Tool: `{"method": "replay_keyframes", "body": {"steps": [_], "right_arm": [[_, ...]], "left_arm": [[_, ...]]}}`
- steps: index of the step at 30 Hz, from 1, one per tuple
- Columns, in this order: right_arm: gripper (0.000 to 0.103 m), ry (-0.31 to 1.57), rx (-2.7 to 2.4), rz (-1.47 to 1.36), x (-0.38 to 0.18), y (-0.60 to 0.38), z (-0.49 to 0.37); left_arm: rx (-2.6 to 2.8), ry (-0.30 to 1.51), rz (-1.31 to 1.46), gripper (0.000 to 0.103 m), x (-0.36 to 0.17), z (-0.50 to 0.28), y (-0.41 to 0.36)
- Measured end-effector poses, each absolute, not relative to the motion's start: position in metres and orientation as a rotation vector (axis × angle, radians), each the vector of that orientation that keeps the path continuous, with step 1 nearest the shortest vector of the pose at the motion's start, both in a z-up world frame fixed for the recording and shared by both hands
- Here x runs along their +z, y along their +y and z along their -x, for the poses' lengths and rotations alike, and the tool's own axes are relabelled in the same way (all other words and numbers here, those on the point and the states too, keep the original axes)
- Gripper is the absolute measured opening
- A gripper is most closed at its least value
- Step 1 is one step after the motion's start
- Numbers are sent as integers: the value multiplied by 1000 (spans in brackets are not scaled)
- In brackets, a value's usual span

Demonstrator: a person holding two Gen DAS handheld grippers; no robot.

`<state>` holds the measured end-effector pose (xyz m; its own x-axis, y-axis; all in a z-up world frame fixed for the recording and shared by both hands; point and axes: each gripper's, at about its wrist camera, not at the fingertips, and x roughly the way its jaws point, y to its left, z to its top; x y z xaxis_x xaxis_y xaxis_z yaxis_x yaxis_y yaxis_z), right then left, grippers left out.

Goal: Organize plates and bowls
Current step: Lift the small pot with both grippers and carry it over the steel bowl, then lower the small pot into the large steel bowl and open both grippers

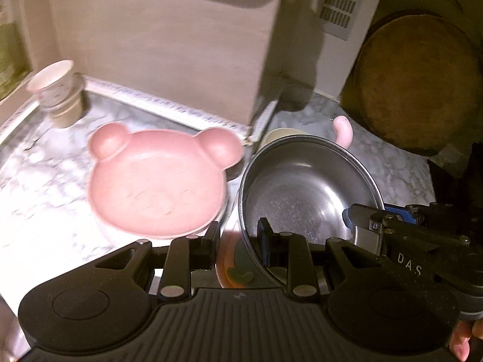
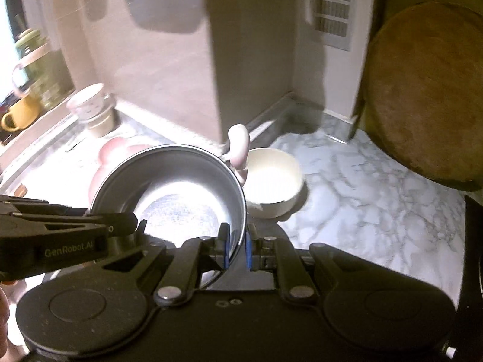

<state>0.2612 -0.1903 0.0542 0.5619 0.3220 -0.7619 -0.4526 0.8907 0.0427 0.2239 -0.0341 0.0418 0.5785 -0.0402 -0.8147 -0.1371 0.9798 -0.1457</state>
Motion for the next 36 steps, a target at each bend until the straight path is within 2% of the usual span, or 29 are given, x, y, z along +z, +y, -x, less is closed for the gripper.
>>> {"method": "replay_keyframes", "body": {"steps": [21, 36], "right_arm": [[9, 940, 638, 305, 28, -108, -185], [9, 1046, 674, 337, -10, -87, -174]], "left_arm": [[187, 1046, 280, 25, 10, -118, 40], [231, 1134, 304, 25, -21, -97, 55]]}}
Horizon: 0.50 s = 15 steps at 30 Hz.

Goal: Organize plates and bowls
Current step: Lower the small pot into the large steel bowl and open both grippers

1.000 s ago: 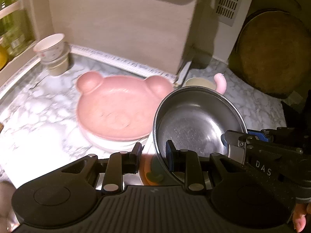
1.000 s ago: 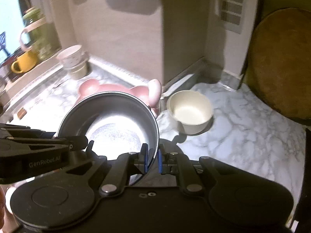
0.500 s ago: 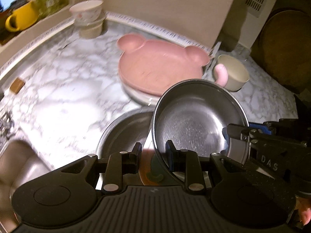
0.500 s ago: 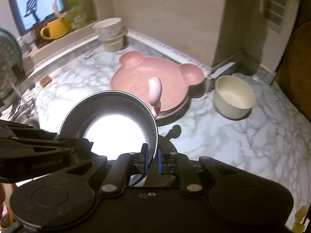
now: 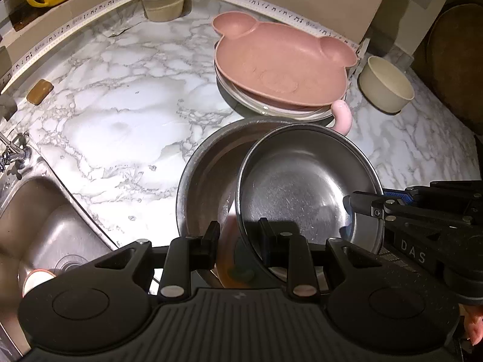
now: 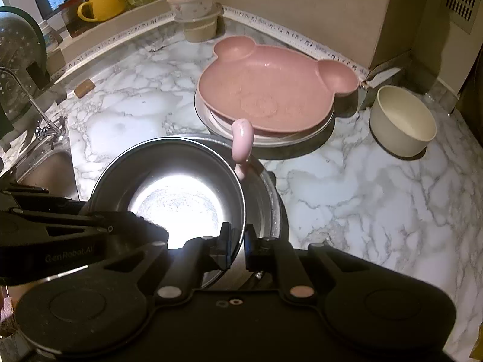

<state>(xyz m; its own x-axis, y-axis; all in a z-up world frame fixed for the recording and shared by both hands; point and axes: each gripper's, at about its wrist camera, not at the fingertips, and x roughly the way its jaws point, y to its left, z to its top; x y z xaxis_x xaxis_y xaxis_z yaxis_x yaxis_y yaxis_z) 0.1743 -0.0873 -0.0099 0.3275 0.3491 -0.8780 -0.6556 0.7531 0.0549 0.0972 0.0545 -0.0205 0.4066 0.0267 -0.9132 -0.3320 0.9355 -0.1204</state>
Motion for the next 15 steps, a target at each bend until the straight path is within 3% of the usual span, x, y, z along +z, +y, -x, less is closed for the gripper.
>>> {"method": "replay_keyframes", "body": {"steps": [15], "right_arm": [[10, 1064, 670, 322, -19, -81, -182]], "left_arm": [[235, 1161, 302, 25, -40, -108, 62]]}}
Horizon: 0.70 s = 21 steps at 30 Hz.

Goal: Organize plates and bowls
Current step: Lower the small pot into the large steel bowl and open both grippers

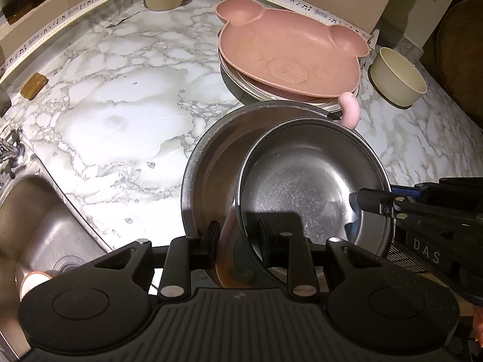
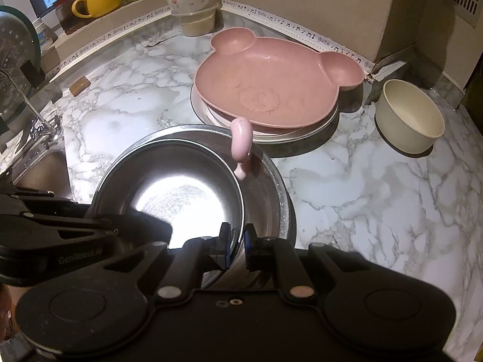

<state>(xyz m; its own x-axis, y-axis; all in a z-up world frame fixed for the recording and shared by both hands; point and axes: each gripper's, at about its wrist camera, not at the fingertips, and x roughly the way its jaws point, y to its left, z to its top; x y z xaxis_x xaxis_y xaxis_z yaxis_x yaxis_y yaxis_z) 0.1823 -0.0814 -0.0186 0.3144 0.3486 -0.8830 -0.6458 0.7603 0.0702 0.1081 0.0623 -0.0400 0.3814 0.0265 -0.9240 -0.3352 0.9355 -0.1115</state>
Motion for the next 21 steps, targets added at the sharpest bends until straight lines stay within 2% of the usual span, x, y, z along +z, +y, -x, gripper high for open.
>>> {"method": "replay_keyframes", "body": {"steps": [6, 17, 21], "right_arm": [[18, 1080, 673, 285, -19, -83, -185], [22, 1069, 664, 255, -17, -86, -188], [28, 1071, 674, 236, -16, -89, -189]], "left_arm": [[224, 1161, 302, 25, -41, -111, 65], [210, 1162, 314, 26, -42, -115, 69], [221, 1142, 303, 28, -37, -116, 72]]}}
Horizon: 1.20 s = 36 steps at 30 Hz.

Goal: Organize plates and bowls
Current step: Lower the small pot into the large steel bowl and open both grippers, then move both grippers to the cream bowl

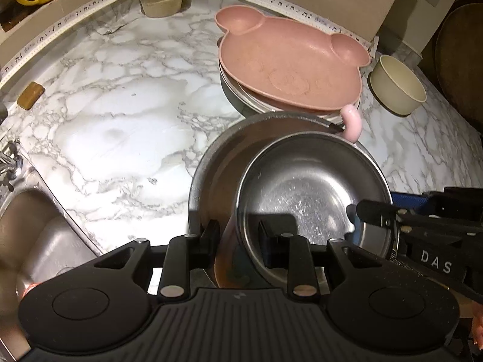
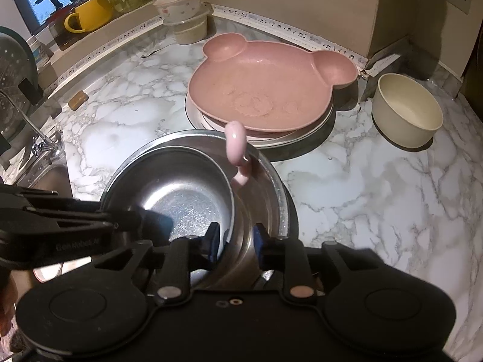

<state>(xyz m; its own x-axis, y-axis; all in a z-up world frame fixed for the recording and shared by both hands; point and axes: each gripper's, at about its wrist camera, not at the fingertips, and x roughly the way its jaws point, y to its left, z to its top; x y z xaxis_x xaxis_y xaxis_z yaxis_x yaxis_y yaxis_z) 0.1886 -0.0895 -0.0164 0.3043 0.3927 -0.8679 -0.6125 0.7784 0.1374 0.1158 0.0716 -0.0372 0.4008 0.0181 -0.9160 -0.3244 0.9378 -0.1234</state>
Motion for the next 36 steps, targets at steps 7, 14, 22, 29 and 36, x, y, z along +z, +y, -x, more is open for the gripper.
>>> {"method": "replay_keyframes", "body": {"steps": [7, 14, 22, 29, 36], "right_arm": [[30, 1068, 699, 218, -11, -90, -187], [39, 1043, 731, 208, -6, -90, -185], [40, 1017, 756, 186, 8, -96, -184], [42, 981, 768, 178, 26, -108, -188], [53, 935, 757, 150, 45, -133, -201]], "left_arm": [[214, 1126, 287, 29, -27, -119, 72], [206, 1107, 278, 30, -20, -119, 70], [184, 1068, 251, 41, -5, -117, 60], [156, 1003, 219, 52, 19, -119, 47], [123, 953, 204, 61, 40, -133, 36]]}}
